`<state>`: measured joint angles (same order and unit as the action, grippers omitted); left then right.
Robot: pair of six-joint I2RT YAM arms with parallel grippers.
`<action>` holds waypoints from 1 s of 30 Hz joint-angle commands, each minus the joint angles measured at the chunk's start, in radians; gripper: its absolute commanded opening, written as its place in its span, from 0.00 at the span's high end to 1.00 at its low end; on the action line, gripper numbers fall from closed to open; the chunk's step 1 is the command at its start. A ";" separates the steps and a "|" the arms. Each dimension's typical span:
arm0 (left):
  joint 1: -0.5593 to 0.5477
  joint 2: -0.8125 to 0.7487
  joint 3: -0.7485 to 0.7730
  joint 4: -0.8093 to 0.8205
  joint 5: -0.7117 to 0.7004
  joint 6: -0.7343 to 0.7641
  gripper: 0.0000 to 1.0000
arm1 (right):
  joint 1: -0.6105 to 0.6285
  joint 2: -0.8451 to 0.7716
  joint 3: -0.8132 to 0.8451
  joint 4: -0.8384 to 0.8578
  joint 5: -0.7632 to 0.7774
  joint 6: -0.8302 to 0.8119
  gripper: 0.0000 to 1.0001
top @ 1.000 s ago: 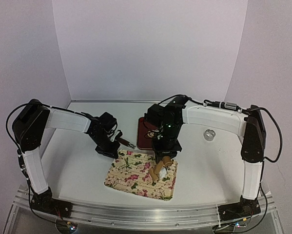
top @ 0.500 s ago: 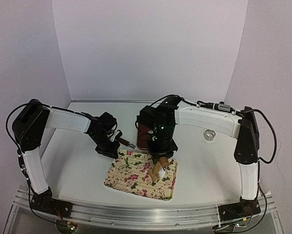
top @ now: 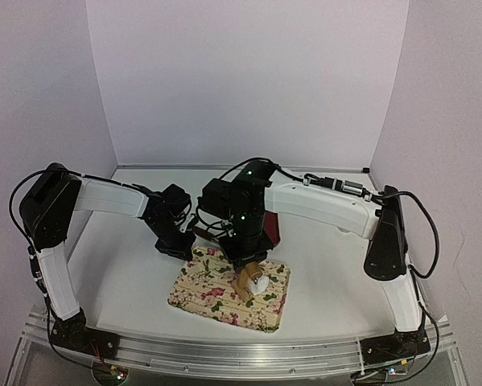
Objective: Roll out the dumpling wrappers from the dough
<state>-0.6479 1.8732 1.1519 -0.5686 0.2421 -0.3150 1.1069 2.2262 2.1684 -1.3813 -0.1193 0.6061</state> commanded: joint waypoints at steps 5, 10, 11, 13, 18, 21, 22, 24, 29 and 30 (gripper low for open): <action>0.001 -0.048 0.000 -0.067 -0.077 -0.050 1.00 | 0.011 -0.157 0.063 -0.277 0.098 0.103 1.00; -0.001 -0.083 -0.020 -0.061 -0.092 -0.059 1.00 | 0.008 -0.262 -0.049 -0.279 0.141 0.189 1.00; -0.001 -0.087 -0.024 -0.059 -0.097 -0.059 1.00 | 0.006 -0.277 -0.090 -0.279 0.149 0.201 1.00; -0.001 -0.092 -0.028 -0.061 -0.103 -0.056 1.00 | 0.003 -0.297 -0.139 -0.279 0.153 0.211 1.00; 0.000 -0.085 -0.028 -0.066 -0.101 -0.044 1.00 | 0.004 -0.291 -0.166 -0.279 0.167 0.202 1.00; -0.001 -0.081 -0.023 -0.068 -0.101 -0.036 1.00 | 0.003 -0.256 -0.144 -0.279 0.177 0.175 1.00; -0.001 -0.082 -0.021 -0.069 -0.101 -0.034 1.00 | 0.004 -0.242 -0.132 -0.279 0.180 0.167 1.00; -0.001 -0.081 -0.018 -0.070 -0.101 -0.026 1.00 | 0.003 -0.213 -0.112 -0.279 0.189 0.154 1.00; 0.000 -0.073 -0.004 -0.082 -0.103 -0.011 1.00 | 0.004 -0.157 -0.105 -0.279 0.176 0.137 1.00; -0.001 -0.072 -0.003 -0.082 -0.104 -0.009 1.00 | 0.004 -0.155 -0.113 -0.279 0.175 0.141 1.00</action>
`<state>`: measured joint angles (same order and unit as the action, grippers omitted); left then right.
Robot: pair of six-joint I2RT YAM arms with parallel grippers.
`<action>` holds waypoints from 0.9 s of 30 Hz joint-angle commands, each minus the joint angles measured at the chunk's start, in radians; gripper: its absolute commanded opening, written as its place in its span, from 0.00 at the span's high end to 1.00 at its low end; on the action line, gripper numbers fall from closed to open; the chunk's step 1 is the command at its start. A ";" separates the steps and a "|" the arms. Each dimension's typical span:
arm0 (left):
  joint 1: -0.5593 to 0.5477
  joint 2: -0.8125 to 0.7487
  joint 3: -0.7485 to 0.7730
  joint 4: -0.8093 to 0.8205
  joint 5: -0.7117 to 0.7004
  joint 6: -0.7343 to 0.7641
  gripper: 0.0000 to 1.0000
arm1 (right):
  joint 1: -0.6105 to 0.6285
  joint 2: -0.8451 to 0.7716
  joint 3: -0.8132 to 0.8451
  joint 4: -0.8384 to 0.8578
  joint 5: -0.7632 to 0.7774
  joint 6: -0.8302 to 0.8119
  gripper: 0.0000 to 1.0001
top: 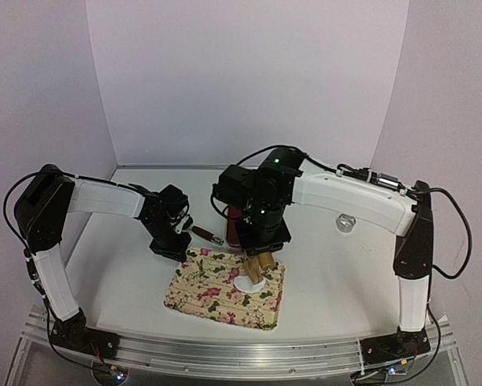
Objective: Roll out the dumpling wrappers from the dough
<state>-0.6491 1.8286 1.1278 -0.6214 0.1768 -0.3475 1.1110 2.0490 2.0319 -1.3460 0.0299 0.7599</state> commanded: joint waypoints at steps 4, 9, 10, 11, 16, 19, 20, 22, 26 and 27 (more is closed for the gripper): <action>0.001 -0.027 0.021 -0.028 -0.040 0.020 1.00 | -0.001 0.008 -0.019 -0.315 0.030 0.000 1.00; 0.001 -0.026 0.021 -0.025 -0.044 0.017 1.00 | -0.003 -0.008 -0.075 -0.315 0.022 0.009 1.00; 0.002 -0.026 0.022 -0.027 -0.049 0.018 1.00 | -0.003 -0.011 -0.082 -0.315 0.020 0.012 1.00; 0.001 -0.025 0.022 -0.028 -0.054 0.018 1.00 | -0.003 -0.015 -0.087 -0.315 0.019 0.014 1.00; 0.001 -0.018 0.029 -0.042 -0.072 0.025 1.00 | -0.011 -0.033 -0.052 -0.315 0.003 0.020 1.00; 0.001 -0.016 0.033 -0.066 -0.070 0.004 1.00 | -0.015 -0.046 -0.003 -0.315 -0.021 0.044 1.00; 0.000 -0.023 0.027 -0.070 -0.066 -0.004 1.00 | -0.016 -0.053 0.011 -0.316 -0.022 0.059 1.00; 0.000 -0.046 0.003 -0.068 -0.050 -0.025 1.00 | -0.018 -0.075 0.010 -0.315 -0.022 0.088 1.00; 0.000 -0.109 -0.055 -0.053 0.024 -0.070 0.97 | -0.024 -0.115 -0.014 -0.316 -0.029 0.121 1.00; 0.000 -0.124 -0.069 -0.044 0.059 -0.075 0.94 | -0.025 -0.121 -0.021 -0.315 -0.043 0.124 1.00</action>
<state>-0.6506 1.8033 1.1009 -0.6543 0.1642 -0.3759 1.0934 2.0244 1.9919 -1.3274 -0.0003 0.8302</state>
